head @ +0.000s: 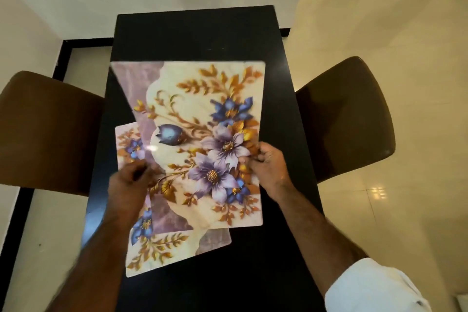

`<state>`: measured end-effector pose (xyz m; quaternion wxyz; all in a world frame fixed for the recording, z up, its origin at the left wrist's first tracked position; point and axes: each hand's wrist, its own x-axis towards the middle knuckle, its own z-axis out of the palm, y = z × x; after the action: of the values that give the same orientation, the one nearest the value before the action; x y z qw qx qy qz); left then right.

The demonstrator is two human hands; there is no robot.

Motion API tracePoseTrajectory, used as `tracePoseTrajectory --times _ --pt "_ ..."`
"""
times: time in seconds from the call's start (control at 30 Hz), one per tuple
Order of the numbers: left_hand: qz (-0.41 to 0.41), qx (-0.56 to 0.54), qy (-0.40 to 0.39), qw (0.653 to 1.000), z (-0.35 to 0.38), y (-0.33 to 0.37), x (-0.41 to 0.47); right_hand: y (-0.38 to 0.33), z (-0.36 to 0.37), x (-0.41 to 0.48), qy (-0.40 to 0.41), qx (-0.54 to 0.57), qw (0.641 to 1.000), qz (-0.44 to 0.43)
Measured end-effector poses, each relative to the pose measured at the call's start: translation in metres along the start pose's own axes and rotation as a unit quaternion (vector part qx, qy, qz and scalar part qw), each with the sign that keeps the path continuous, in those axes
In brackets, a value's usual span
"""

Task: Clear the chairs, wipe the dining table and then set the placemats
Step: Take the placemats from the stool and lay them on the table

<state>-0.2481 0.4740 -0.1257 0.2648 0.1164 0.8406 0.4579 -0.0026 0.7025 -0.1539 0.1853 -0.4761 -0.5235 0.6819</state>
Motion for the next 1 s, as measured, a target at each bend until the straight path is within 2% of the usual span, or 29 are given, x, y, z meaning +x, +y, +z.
tracePoseTrajectory --times 0.13,0.27,0.4,0.57,0.67,1.0 --pt "0.033 -0.030 -0.053 0.998 0.078 0.056 0.017 -0.034 -0.075 0.032 0.118 -0.080 0.990 -0.006" --pt "0.041 0.015 -0.056 0.998 0.150 0.080 0.042 -0.049 -0.122 0.073 0.213 -0.202 0.956 -0.004" --pt "0.036 0.095 -0.022 0.995 0.188 0.069 0.063 -0.042 -0.132 0.110 0.199 -0.305 0.931 -0.002" --pt "0.060 0.185 0.008 0.981 0.204 0.055 0.072 -0.028 -0.132 0.128 0.213 -0.357 0.909 0.021" --pt "0.060 0.187 0.025 0.980 0.205 0.052 0.075 -0.026 -0.132 0.130 0.224 -0.387 0.894 0.018" --pt "0.046 0.168 0.027 0.984 0.206 0.053 0.073 -0.021 -0.136 0.126 0.235 -0.394 0.888 0.016"
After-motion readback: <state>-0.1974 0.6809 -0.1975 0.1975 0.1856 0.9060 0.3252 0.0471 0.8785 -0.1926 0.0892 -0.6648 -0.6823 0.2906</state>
